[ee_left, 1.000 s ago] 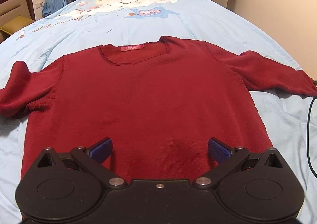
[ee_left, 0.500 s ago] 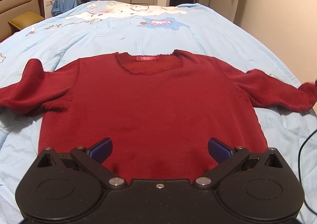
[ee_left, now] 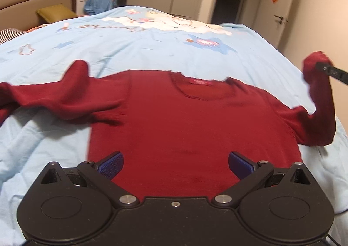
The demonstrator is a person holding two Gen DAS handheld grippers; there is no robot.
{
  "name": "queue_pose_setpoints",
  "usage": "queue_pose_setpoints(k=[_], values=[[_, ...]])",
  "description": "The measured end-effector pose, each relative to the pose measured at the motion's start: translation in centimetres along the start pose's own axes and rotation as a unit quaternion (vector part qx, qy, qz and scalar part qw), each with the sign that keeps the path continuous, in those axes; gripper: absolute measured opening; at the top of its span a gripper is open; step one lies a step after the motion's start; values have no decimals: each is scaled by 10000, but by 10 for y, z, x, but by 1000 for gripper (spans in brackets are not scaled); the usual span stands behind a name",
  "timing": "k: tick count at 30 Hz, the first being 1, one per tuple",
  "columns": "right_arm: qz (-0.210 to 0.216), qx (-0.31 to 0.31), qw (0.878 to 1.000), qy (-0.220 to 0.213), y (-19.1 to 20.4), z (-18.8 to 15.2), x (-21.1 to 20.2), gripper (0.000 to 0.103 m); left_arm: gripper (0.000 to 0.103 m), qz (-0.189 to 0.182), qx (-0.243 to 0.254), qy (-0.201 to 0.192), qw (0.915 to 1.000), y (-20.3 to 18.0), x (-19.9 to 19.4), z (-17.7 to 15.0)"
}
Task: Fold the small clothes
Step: 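Lift the cuff with the right tool and lay it across the sweater body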
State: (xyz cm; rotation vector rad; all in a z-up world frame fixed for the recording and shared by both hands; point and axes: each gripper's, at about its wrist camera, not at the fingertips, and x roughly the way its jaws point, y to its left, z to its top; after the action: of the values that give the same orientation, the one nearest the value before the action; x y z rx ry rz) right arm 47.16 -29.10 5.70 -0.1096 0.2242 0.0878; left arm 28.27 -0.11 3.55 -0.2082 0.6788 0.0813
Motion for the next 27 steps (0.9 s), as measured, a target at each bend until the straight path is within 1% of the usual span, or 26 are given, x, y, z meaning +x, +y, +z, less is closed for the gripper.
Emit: queue_pose_setpoints(k=[2, 7, 11, 14, 21, 27], values=[[199, -208, 9996, 3, 33, 4, 4, 6, 102, 76, -92, -48, 9999, 11, -5, 1], [686, -735, 9949, -32, 109, 8, -7, 6, 102, 273, -276, -128, 9992, 36, -15, 1], [1054, -1270, 9862, -90, 164, 3, -19, 6, 102, 418, -437, -151, 9981, 55, -21, -1], [1305, -1577, 9788, -78, 199, -3, -24, 6, 102, 514, -548, -158, 9970, 68, -25, -5], [1785, -2097, 9612, 175, 261, -29, -42, 6, 102, 657, -745, -158, 9949, 89, -31, -11], [2011, -2607, 9432, 452, 291, -56, -42, 6, 102, 741, -845, -176, 9935, 99, -34, -13]])
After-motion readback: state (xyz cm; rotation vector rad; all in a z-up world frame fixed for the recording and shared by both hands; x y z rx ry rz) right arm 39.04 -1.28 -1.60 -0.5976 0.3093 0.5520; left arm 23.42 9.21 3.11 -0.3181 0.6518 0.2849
